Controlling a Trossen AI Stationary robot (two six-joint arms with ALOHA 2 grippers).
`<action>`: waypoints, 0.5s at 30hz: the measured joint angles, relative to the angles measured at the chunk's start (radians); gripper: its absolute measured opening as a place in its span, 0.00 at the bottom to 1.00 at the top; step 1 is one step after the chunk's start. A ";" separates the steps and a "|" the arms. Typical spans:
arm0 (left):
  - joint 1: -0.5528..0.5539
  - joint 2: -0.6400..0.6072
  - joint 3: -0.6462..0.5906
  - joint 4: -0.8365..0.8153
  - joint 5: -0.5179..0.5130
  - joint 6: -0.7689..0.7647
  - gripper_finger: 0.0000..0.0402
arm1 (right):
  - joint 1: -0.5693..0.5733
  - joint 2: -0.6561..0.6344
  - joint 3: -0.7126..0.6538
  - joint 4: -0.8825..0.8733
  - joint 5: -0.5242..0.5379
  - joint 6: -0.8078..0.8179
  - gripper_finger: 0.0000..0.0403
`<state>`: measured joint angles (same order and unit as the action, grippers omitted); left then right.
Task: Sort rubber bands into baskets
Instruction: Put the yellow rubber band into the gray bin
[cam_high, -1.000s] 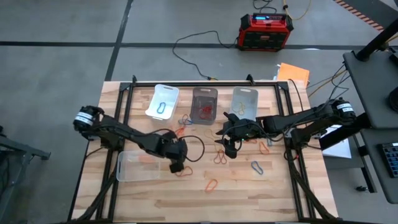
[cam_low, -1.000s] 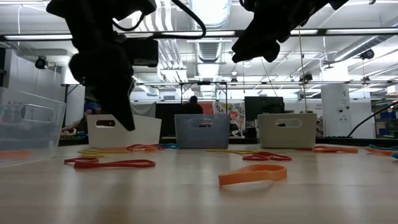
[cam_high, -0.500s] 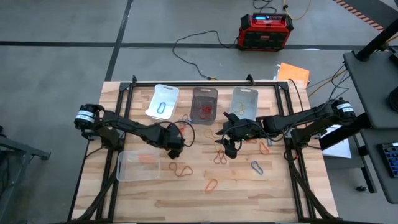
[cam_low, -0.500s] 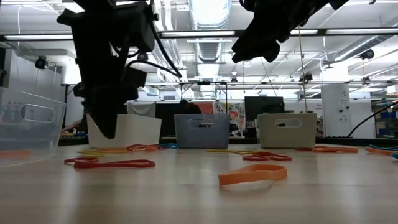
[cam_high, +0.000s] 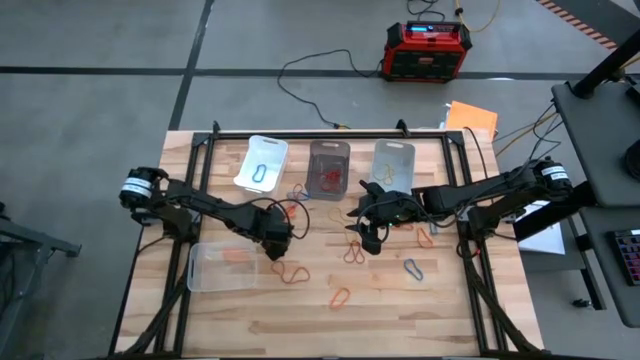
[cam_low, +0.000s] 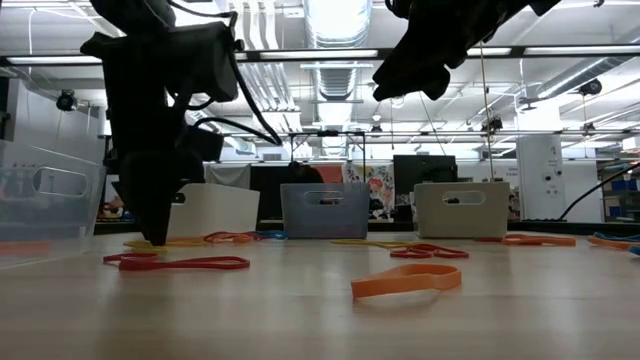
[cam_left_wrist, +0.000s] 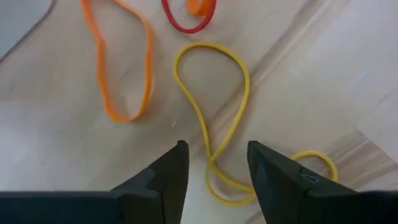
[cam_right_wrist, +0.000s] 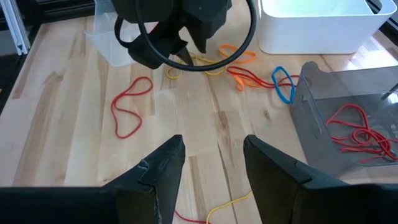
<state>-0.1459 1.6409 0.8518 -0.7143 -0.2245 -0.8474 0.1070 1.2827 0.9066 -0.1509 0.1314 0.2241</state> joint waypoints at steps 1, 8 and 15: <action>0.000 0.000 -0.006 0.009 0.001 0.000 0.35 | 0.000 0.000 0.000 0.000 0.000 0.000 0.40; 0.003 -0.006 -0.039 0.078 0.015 0.022 0.15 | 0.000 0.000 0.000 0.000 0.000 0.000 0.39; 0.002 -0.007 -0.048 0.135 0.037 0.163 0.01 | 0.000 0.000 0.000 0.000 0.000 0.001 0.40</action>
<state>-0.1442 1.6337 0.8042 -0.5796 -0.1872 -0.6848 0.1071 1.2827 0.9063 -0.1505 0.1314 0.2249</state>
